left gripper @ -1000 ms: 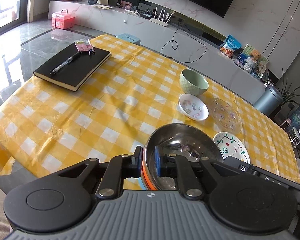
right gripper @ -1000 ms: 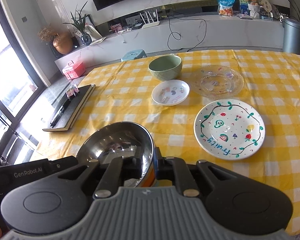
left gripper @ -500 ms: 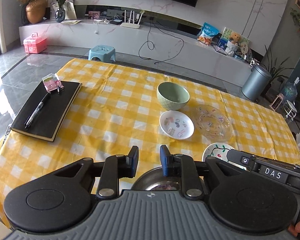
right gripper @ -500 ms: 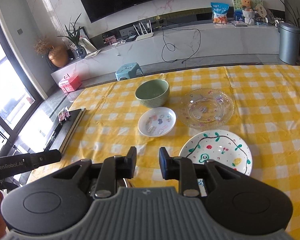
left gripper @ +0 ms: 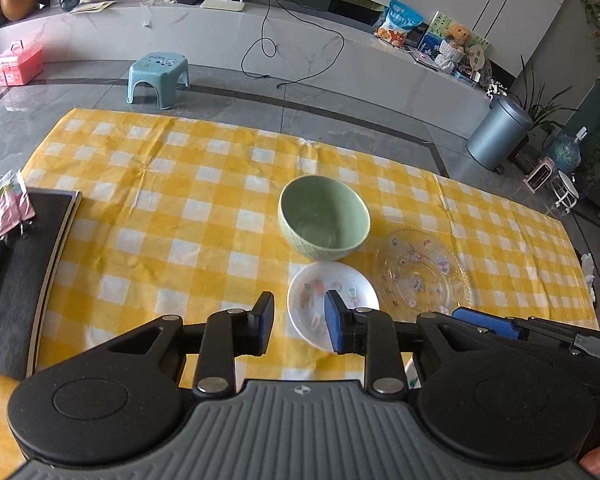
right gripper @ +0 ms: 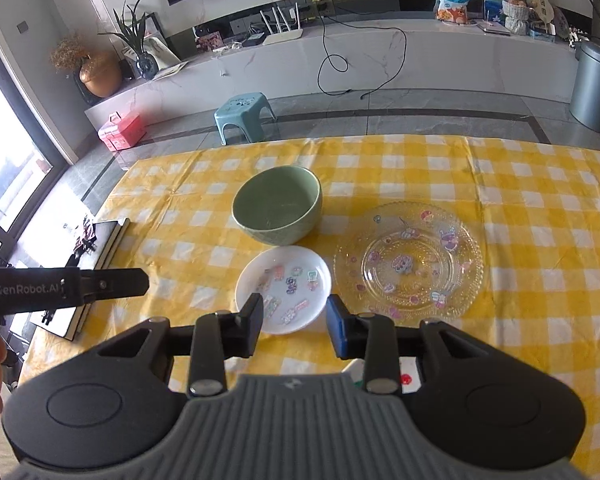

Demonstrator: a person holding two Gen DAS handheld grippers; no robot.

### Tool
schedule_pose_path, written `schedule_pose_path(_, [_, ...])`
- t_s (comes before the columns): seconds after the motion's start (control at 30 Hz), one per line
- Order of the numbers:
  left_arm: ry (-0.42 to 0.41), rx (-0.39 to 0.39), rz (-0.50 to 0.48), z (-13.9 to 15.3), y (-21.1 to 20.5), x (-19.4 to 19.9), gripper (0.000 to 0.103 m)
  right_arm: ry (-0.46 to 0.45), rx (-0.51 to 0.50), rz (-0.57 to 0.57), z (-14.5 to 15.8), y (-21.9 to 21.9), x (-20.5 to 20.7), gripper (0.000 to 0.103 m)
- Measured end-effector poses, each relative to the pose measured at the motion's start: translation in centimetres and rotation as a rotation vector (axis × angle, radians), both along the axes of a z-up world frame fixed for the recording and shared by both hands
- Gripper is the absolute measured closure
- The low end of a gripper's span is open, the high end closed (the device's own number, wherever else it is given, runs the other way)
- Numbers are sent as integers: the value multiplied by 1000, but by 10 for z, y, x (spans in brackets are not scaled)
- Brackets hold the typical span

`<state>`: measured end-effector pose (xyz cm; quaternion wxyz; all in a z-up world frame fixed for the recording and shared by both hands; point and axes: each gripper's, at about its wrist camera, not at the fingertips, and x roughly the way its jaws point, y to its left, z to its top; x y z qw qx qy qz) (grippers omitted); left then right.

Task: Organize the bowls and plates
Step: 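Move the left gripper to the pale green bowl and grasp its rim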

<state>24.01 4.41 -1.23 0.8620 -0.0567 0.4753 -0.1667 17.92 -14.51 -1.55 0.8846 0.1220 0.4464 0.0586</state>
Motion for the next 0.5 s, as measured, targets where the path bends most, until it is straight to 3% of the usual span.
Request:
schedule_pose_path(0.2, [29,-60,18,-15,-11,54,66,27,0,-28,-12,-4,59,69])
schedule_pose_path(0.5, [78,-13,45,-56,-26,100,66,99,10,-81,-48,-7,124,71])
